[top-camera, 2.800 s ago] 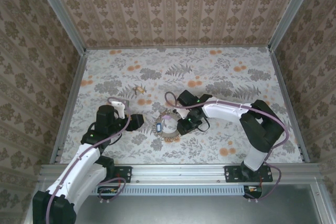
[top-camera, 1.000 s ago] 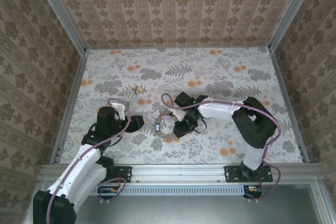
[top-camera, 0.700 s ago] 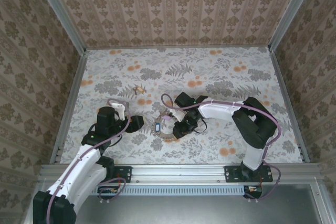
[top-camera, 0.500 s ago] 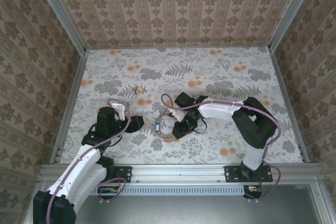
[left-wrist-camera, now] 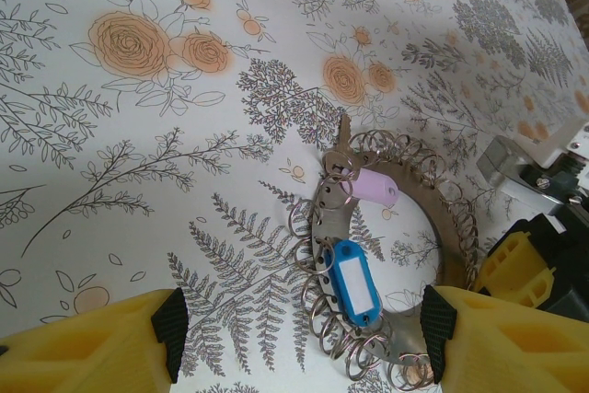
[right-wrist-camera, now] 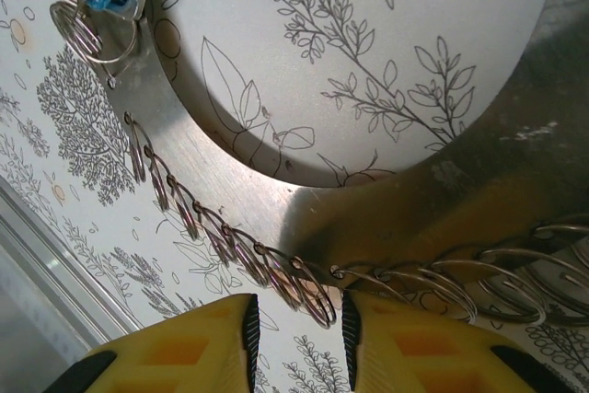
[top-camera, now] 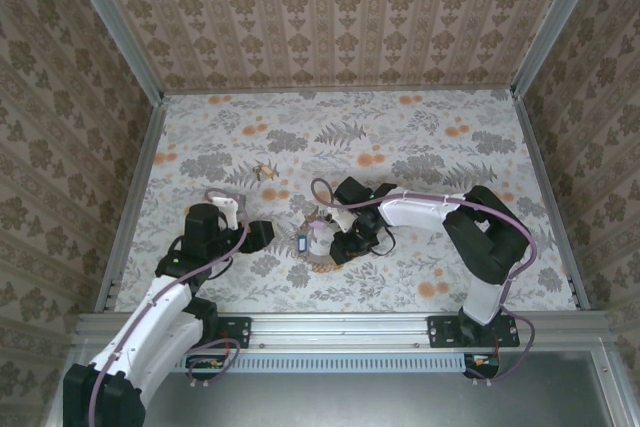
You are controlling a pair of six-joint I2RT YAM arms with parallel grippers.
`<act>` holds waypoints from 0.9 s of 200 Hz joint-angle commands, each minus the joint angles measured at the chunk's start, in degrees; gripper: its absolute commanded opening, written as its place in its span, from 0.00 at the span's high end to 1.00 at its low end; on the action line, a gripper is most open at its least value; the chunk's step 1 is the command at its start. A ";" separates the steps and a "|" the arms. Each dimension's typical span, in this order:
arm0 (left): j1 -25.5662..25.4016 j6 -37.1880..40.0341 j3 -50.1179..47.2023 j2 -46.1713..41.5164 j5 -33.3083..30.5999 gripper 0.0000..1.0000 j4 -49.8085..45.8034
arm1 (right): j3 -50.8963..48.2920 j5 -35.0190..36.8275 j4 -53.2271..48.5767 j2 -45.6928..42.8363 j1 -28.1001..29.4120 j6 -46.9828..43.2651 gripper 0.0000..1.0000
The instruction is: Put the keys on the keyring
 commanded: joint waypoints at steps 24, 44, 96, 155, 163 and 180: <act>0.02 -1.01 -0.71 -0.91 0.31 0.29 0.33 | -1.36 1.68 -1.91 -0.26 0.25 2.33 0.67; -0.06 -1.09 -0.70 -0.98 0.30 0.29 0.20 | -1.47 1.78 -2.49 -0.06 0.31 2.53 0.65; -0.07 -1.09 -0.80 -0.90 0.05 0.29 0.56 | -3.42 -1.58 0.75 -0.15 0.32 3.27 0.71; -0.07 -1.19 -0.75 -0.83 0.15 0.29 0.64 | -4.93 -5.57 6.66 -1.22 0.22 1.68 0.82; -0.14 -1.18 -0.72 -0.89 0.17 0.29 0.72 | -5.29 -6.15 7.51 -1.64 0.23 1.32 0.83; -0.10 -1.20 -0.78 -0.86 0.13 0.29 0.72 | -5.65 -6.18 8.02 -2.28 0.27 0.56 0.85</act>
